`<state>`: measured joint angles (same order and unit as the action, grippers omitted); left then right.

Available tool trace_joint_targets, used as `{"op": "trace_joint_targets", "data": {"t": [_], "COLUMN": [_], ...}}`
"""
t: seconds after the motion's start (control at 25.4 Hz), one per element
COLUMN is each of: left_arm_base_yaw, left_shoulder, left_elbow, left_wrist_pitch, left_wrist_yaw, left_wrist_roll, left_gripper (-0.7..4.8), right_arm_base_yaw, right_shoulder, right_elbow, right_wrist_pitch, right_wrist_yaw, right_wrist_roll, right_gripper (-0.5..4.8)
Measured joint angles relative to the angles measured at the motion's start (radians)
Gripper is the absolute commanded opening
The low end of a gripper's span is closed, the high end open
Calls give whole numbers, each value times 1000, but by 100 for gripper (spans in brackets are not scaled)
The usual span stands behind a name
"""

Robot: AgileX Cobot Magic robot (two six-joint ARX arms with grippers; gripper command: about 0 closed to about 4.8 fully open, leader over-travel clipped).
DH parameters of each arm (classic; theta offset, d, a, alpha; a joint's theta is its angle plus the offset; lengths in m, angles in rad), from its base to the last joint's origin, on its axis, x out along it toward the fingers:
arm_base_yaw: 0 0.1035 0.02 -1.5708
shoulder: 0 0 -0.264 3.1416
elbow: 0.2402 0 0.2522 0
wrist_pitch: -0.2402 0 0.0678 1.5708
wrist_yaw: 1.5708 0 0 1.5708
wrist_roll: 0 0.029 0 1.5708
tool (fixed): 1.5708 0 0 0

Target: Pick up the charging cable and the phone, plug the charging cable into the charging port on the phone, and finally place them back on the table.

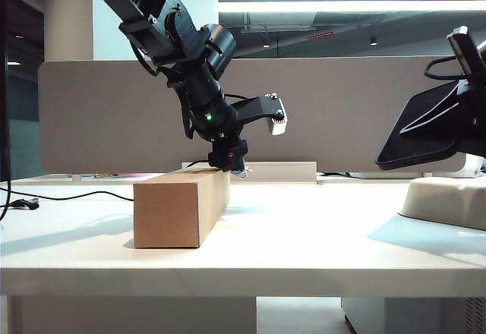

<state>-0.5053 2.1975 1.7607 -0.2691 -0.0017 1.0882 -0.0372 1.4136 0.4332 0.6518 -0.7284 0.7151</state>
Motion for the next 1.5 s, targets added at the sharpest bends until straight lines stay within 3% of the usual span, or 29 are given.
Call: {"op": "trace_joint_targets", "data": {"t": [0.24,0.83,1.22,1.42,1.5], "left_arm_base_yaw": [2,0,-1,-1,-2], "left_shoulder": [5,27,34,36,35], "left_elbow": [0,2,3,5,7], "left_wrist_pitch": [66,89,83,71,78], "left_wrist_yaw": [-23,-26,-154,-159,-163], "left_wrist_roll": [-1,0,0,3,4], "left_gripper": [149,148,114,-6,-6], "right_arm_base_yaw": [0,0,0,0,0], "right_shoulder": [0,0,0,0,0], "right_elbow": [0,0,0,0,0], "right_wrist_pitch": [-8,-8,-8,-8,-8], "right_wrist_yaw": [-1,1,1,1,1], "right_wrist_roll": [0,0,0,0,0], "right_gripper": [-6,-6,-6,-6,-6]}}
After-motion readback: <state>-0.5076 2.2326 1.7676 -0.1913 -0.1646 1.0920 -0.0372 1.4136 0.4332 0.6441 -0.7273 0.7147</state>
